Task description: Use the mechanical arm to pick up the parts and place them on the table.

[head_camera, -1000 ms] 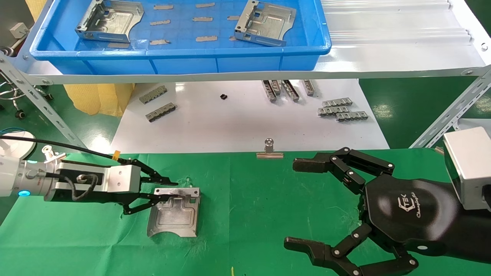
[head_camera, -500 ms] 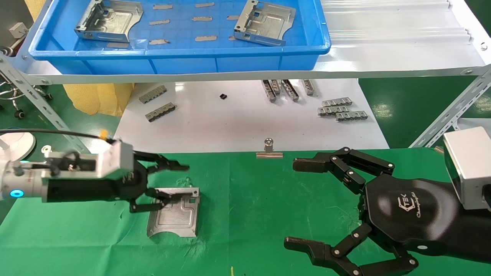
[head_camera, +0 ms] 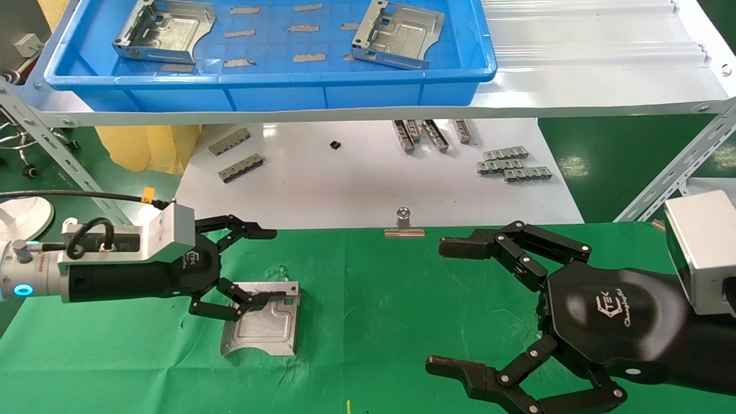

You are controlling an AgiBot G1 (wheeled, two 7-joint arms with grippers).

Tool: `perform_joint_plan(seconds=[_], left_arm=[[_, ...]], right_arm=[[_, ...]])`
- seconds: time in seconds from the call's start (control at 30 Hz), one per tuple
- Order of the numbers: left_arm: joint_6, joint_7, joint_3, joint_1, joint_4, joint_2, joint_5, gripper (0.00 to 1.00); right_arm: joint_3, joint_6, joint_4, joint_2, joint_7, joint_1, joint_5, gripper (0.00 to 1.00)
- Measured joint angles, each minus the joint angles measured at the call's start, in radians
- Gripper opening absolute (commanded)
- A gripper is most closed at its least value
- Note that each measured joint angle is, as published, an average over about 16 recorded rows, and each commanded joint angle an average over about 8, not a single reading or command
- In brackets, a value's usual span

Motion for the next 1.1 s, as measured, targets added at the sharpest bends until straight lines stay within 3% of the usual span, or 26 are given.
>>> perform_joint_plan(seconds=[1.1], left_arm=[[-0.058,-0.394,-0.269,0.3,-0.609,-0.192,-0.154,1.0]], right_arm=[[0.0,0.0,0.0,0.0,0.0,0.0,0.0,1.0]])
